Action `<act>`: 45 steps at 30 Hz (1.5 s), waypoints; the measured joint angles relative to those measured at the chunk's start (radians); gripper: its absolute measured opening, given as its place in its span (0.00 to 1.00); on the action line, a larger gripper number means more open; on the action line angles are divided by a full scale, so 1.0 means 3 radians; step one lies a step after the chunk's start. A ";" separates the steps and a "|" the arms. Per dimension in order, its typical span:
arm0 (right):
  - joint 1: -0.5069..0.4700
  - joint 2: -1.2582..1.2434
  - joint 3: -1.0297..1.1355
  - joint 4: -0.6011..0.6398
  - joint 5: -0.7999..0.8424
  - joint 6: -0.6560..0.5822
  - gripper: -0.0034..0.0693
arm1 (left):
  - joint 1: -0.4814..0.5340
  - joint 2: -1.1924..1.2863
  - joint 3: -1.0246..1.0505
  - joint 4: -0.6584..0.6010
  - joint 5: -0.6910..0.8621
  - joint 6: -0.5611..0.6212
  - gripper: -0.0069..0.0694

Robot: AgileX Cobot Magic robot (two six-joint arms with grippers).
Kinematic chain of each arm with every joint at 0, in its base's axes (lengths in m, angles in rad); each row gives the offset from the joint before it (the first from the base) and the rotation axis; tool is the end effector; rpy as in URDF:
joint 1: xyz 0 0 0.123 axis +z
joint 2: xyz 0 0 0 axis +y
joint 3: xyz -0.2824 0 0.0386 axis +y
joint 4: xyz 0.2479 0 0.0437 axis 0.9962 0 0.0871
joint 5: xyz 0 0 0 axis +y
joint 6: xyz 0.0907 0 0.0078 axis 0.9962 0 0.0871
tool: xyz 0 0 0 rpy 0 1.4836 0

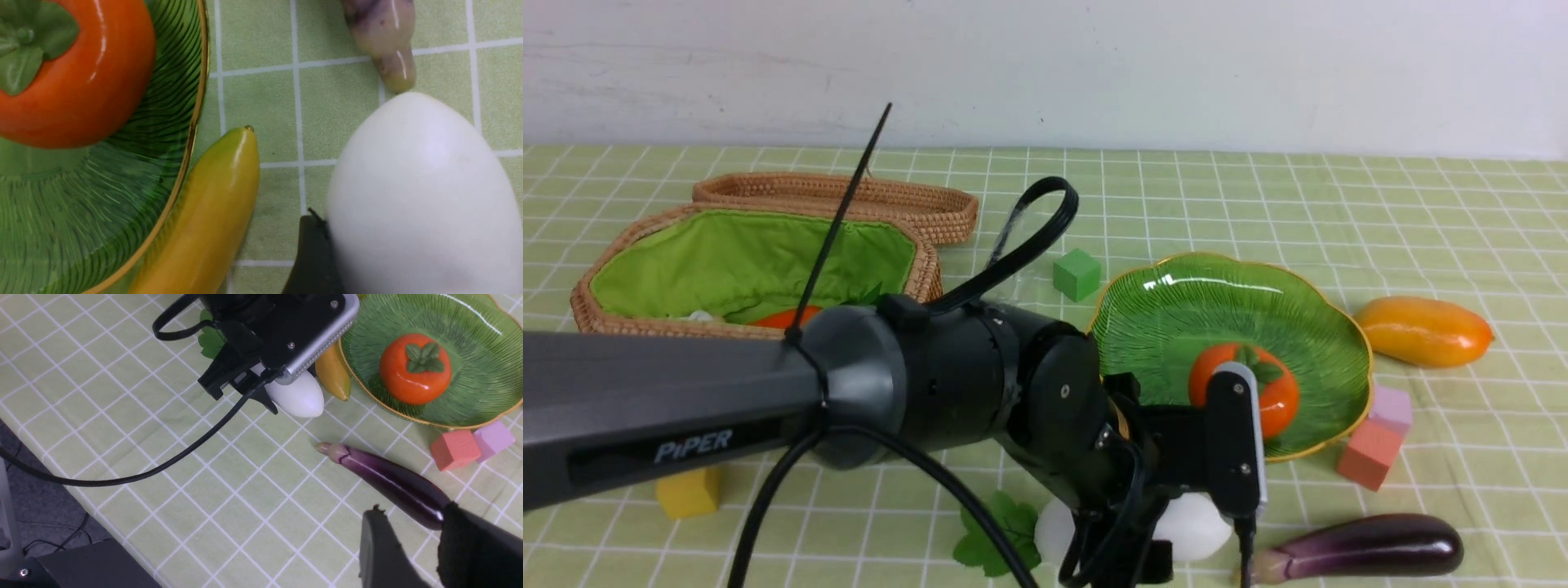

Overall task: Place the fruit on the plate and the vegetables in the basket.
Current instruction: Take a daikon with your left arm and place it on the basket on the left.

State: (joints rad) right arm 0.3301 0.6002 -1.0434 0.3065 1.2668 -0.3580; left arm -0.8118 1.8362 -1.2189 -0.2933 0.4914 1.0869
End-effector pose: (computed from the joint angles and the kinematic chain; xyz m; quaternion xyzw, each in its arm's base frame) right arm 0.0476 0.0440 0.4024 -0.3210 0.8447 0.1461 0.4025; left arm 0.2574 -0.2894 0.2014 0.7129 0.6400 -0.0636 0.2797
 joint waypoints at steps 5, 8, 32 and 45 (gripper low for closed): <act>0.0000 0.0000 0.0000 -0.0004 0.0000 0.0000 0.36 | 0.0000 0.0000 0.0000 0.0003 0.0000 -0.0011 0.74; 0.0000 0.0000 0.0000 -0.0053 0.0000 0.0036 0.36 | 0.0000 0.0000 0.0000 0.0011 0.0026 -0.0040 0.74; 0.0000 0.0000 0.0000 0.0123 -0.1578 0.0340 0.36 | 0.0000 -0.0839 -0.0024 0.0906 0.0546 -0.2196 0.74; 0.0000 0.0000 0.0000 0.0226 -0.1642 0.0340 0.36 | 0.0229 -0.1172 -0.0028 0.1908 0.0604 -0.3247 0.74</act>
State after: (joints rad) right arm 0.3301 0.6002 -1.0434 0.3743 0.7744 -0.2559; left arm -0.7430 1.4846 -1.2273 0.2791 0.6727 0.1127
